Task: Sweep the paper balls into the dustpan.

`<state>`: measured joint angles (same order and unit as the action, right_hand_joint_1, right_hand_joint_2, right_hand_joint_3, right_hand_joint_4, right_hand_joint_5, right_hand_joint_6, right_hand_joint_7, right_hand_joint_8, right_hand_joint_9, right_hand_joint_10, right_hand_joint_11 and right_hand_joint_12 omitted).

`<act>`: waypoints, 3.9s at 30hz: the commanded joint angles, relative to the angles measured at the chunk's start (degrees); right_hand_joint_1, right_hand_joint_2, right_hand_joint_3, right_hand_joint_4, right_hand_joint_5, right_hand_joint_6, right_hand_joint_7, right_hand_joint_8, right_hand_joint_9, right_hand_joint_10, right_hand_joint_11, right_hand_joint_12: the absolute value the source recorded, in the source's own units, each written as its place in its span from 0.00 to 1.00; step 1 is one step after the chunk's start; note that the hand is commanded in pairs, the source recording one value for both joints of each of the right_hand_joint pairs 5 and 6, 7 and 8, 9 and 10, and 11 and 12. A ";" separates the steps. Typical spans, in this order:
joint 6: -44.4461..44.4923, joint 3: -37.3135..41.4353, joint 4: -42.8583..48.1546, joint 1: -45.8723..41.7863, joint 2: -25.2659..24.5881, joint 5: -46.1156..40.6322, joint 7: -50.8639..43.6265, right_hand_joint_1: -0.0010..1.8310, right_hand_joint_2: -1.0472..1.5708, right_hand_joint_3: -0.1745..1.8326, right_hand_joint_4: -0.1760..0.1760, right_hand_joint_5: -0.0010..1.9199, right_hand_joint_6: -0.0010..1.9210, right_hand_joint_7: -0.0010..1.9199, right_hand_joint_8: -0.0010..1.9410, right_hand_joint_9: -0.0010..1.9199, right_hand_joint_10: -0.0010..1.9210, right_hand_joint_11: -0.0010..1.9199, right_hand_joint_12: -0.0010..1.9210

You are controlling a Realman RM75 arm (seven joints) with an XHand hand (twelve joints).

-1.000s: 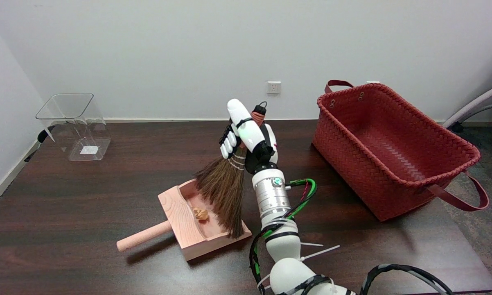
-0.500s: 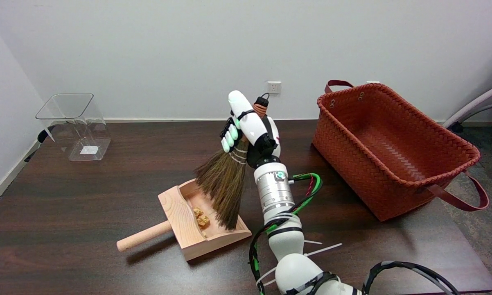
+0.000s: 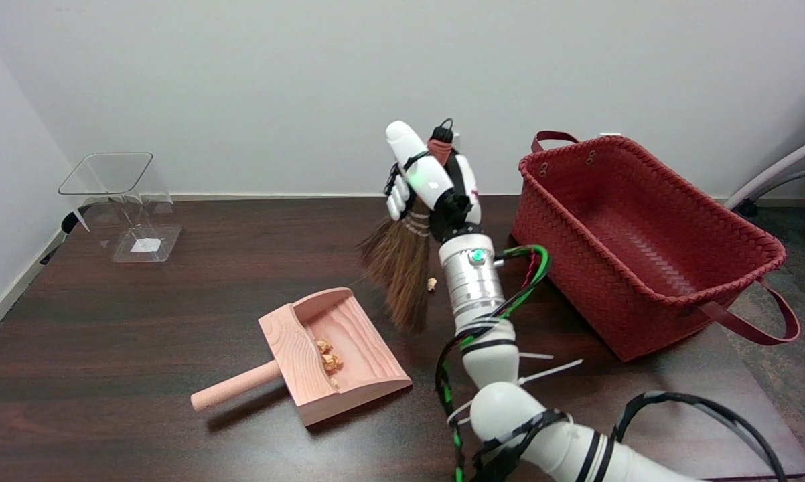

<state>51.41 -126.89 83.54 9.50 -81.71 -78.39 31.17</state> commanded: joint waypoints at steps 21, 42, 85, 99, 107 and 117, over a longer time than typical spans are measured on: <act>-0.69 4.10 -17.50 6.66 9.89 7.51 11.45 0.38 1.00 0.00 0.50 1.00 1.00 1.00 0.99 1.00 1.00 1.00 1.00; -2.30 -0.23 -20.81 5.82 4.17 11.49 18.78 0.39 1.00 0.00 0.50 1.00 1.00 1.00 0.99 1.00 1.00 1.00 1.00; -5.90 -0.81 3.38 0.69 3.60 7.68 24.06 0.39 1.00 0.00 0.50 1.00 1.00 1.00 0.99 1.00 1.00 1.00 1.00; -6.24 1.40 -2.60 0.19 4.86 7.34 17.57 0.39 1.00 0.00 0.50 1.00 1.00 1.00 0.99 1.00 1.00 1.00 1.00; -3.05 1.66 -14.35 1.09 3.77 10.25 17.50 0.38 1.00 0.00 0.50 1.00 1.00 1.00 0.99 1.00 1.00 1.00 1.00; -0.63 1.76 -17.98 1.83 3.71 12.73 9.37 0.40 1.00 0.00 0.50 1.00 1.00 1.00 0.99 1.00 1.00 1.00 1.00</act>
<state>47.33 -125.72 74.65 10.27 -77.84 -68.98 49.19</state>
